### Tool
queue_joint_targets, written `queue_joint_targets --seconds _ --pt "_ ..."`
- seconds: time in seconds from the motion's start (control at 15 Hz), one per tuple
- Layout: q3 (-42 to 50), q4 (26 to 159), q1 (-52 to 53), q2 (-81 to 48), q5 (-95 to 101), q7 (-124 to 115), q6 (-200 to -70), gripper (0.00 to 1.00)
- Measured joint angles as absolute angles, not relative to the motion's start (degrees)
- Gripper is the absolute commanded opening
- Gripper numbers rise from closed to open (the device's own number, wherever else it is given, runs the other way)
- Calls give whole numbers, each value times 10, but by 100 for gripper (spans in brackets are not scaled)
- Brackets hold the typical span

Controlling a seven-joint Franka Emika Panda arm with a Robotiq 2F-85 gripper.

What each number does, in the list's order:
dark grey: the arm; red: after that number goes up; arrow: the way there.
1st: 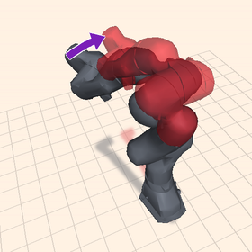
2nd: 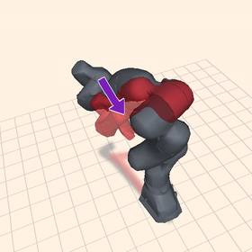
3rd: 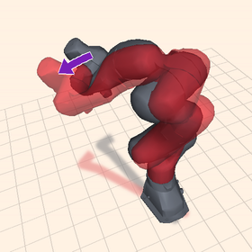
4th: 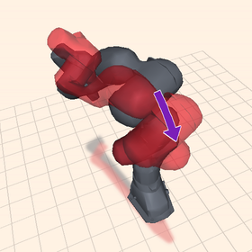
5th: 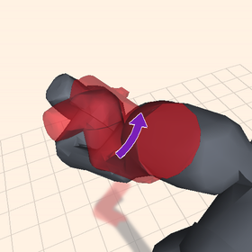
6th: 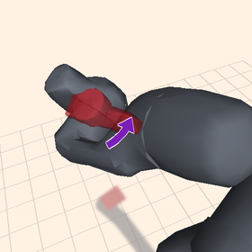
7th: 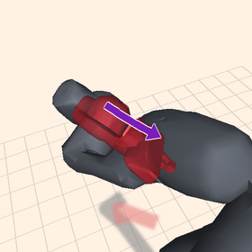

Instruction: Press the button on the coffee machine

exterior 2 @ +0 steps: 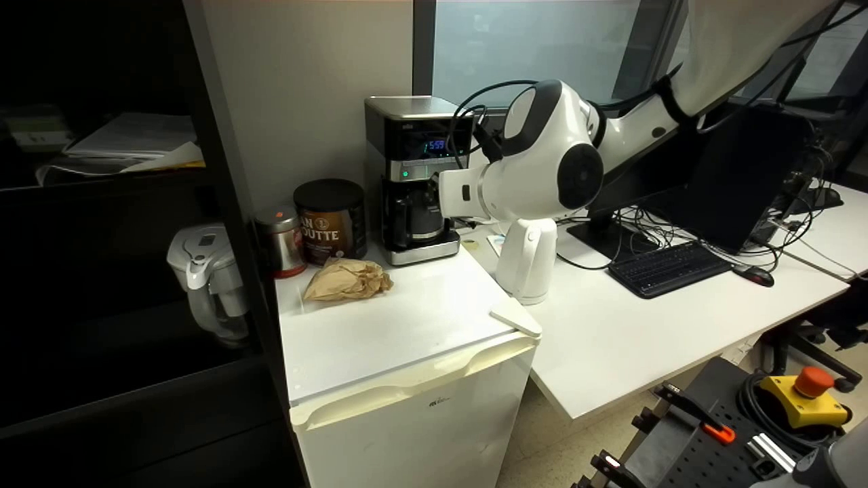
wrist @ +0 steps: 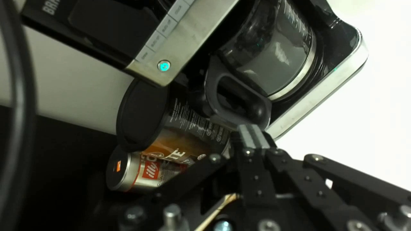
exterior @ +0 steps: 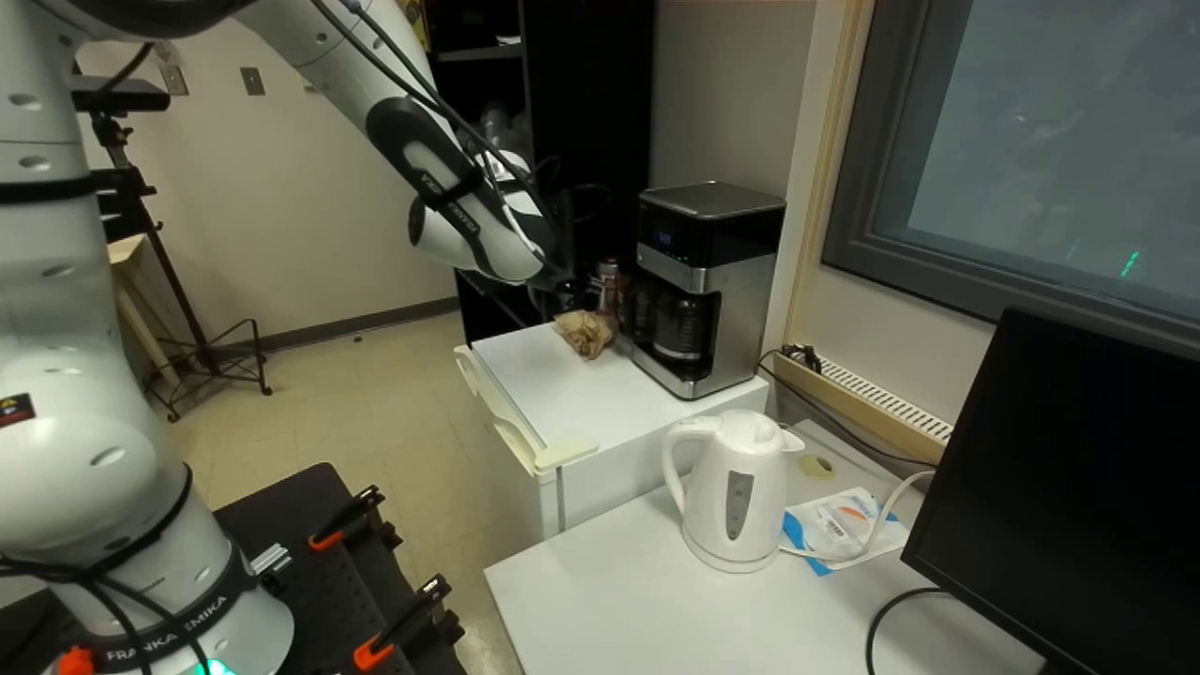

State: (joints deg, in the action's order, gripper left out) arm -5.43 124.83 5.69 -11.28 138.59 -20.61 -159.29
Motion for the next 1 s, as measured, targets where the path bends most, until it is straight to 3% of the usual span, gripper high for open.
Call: queue_joint_targets --seconds 0.27,1.0 --pt "-56 1266 57 -95 1312 -176 -1615 0" --pt "-56 1335 20 -105 784 28 -1692 0"
